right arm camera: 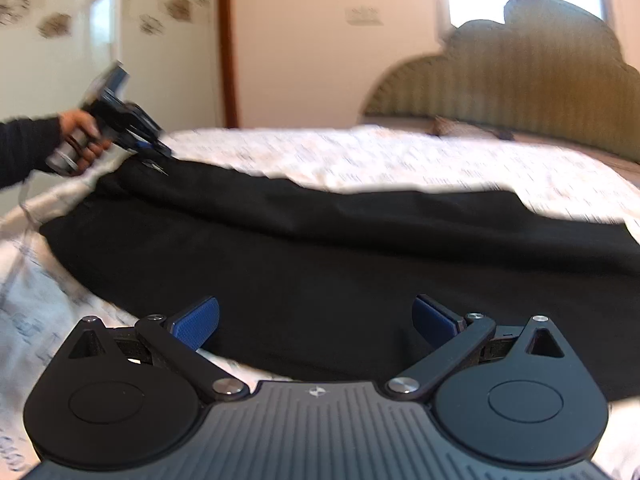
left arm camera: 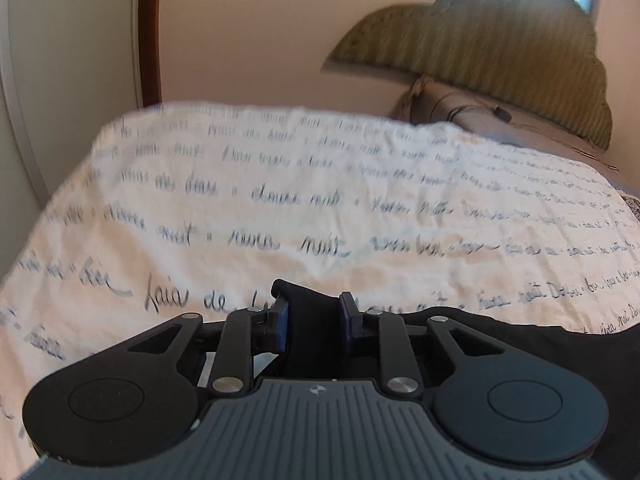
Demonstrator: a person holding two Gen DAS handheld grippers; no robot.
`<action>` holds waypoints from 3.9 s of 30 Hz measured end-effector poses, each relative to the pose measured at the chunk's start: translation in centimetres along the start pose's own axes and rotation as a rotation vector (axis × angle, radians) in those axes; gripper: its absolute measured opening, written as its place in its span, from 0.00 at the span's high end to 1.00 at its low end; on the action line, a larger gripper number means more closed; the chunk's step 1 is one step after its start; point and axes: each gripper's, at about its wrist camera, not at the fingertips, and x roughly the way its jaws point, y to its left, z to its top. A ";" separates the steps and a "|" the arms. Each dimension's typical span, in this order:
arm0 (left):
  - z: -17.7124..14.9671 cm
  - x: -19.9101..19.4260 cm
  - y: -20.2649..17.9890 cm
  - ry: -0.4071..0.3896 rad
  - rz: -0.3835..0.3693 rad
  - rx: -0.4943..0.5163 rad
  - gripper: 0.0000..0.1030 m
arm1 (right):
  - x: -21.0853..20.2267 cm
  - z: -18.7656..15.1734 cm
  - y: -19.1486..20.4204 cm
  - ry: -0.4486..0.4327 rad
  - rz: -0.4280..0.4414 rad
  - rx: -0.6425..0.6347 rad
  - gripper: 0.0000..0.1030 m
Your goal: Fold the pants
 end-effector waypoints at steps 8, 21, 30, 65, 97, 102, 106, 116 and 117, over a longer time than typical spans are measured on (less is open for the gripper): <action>-3.3 -10.9 -5.1 -0.424 -0.099 0.204 0.78 | 5.5 12.0 -4.1 -0.059 0.333 -0.221 0.00; -6.2 -15.2 -4.1 -0.498 -0.235 0.212 0.79 | 26.7 14.9 -1.4 0.336 0.366 -0.512 0.00; -7.3 -14.5 -1.7 -0.480 -0.217 0.129 0.79 | 28.3 17.1 -2.8 0.396 0.610 -0.292 0.91; -20.1 -18.1 3.7 -0.072 -0.311 -0.930 0.28 | 14.3 10.4 3.1 0.290 0.579 -0.223 0.92; -14.1 -19.1 2.3 -0.012 -0.142 -0.723 0.91 | 9.0 8.2 5.5 0.225 0.431 -0.579 0.81; -13.9 -18.7 2.7 -0.004 -0.139 -0.736 0.91 | 6.7 6.6 6.2 0.163 0.406 -0.683 0.26; -13.7 -19.0 2.8 -0.004 -0.158 -0.731 0.91 | 6.2 6.3 6.3 0.134 0.367 -0.720 0.27; -13.8 -19.1 3.4 0.003 -0.167 -0.744 0.91 | 10.8 5.2 5.4 0.202 0.212 -0.804 0.64; -13.9 -19.0 3.6 0.005 -0.167 -0.752 0.91 | 11.0 4.9 5.5 0.198 0.206 -0.820 0.64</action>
